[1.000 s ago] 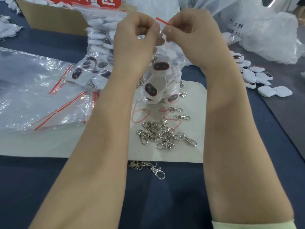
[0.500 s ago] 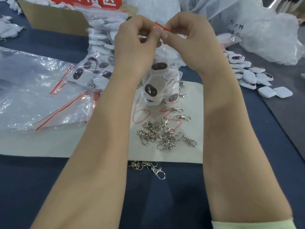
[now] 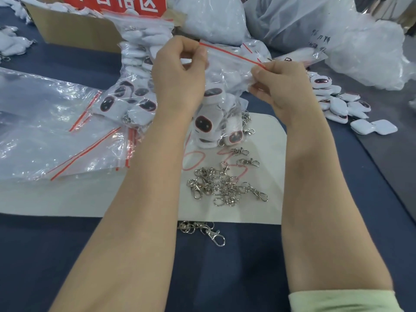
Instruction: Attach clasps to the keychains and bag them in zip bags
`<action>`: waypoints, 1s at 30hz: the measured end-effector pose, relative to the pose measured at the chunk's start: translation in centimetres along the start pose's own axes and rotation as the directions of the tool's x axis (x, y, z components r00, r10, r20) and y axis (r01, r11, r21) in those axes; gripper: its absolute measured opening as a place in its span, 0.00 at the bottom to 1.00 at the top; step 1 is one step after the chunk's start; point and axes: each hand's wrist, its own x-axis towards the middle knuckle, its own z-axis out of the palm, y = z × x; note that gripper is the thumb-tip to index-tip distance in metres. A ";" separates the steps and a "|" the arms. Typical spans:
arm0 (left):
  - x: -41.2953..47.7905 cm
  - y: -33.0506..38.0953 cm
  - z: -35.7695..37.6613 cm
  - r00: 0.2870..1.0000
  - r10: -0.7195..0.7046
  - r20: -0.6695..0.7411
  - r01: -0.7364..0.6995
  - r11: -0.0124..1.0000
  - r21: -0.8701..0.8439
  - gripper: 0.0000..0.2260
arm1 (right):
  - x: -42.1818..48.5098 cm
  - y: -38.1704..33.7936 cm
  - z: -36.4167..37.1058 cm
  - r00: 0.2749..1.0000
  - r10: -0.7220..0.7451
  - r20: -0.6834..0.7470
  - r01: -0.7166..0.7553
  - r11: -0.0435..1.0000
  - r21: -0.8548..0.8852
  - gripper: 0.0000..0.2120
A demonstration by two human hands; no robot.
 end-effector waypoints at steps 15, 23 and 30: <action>2.4 0.6 2.0 0.992 -0.101 0.079 0.092 0.990 0.108 0.04 | 1.9 0.0 2.9 0.989 -0.019 -0.147 0.001 0.992 -0.126 0.02; 3.9 1.4 4.1 0.990 0.141 -0.032 -0.138 0.988 0.067 0.03 | 4.5 -1.2 4.7 0.979 -0.097 -0.182 0.088 0.994 -0.057 0.09; 0.3 -3.4 4.2 0.943 -0.197 0.269 0.047 0.877 0.478 0.12 | 0.9 2.7 5.2 0.994 0.109 -0.033 -0.113 0.903 -0.414 0.19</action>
